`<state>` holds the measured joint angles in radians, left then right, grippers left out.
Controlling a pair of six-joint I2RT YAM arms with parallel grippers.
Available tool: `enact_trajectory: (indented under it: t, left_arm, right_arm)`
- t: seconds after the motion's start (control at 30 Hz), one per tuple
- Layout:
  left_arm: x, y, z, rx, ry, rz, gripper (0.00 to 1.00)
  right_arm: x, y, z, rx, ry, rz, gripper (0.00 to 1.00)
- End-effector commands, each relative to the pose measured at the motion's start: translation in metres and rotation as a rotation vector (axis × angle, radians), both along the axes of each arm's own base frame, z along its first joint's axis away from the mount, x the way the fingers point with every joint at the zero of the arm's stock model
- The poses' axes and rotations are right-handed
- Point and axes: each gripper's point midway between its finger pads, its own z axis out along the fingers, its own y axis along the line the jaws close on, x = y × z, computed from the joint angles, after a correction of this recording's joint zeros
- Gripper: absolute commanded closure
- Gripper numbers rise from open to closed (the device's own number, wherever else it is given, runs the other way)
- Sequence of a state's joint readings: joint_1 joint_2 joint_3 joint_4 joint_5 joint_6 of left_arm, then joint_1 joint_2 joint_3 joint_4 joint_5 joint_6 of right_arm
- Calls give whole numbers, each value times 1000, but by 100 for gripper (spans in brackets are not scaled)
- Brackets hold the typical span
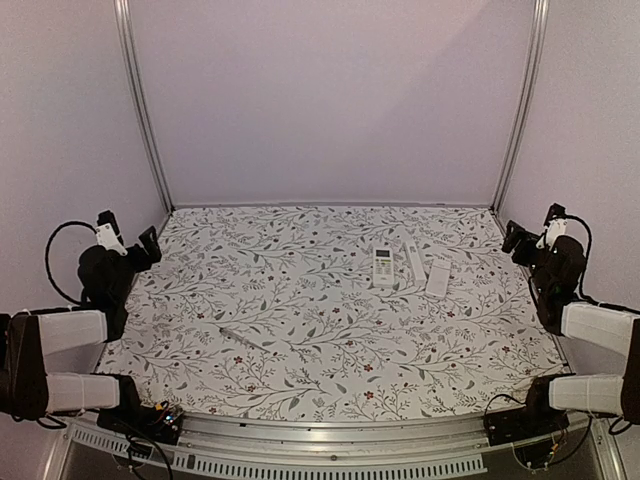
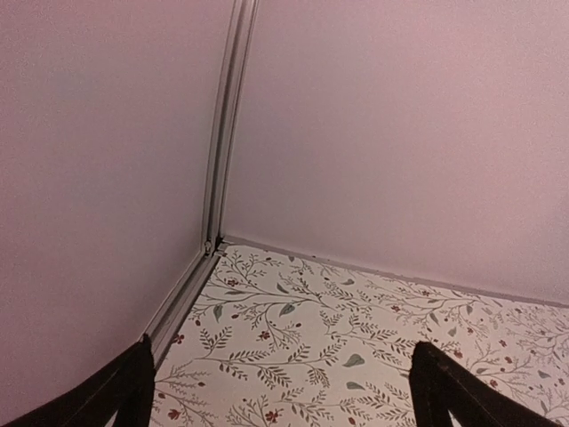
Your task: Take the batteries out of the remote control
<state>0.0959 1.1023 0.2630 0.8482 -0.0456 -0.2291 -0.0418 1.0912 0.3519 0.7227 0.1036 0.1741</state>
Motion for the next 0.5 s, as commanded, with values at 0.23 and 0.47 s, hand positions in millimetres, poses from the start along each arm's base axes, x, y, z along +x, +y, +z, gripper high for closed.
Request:
enact_trajectory:
  t: [0.23,0.47]
  left_arm:
    - [-3,10,26,-313,112,62,0]
    - [-2,-68,92,-381,273,-355,0]
  right_arm:
    - [-11,-3,27,131,-12,-21,1]
    - [10,53,27,227,202,251,12]
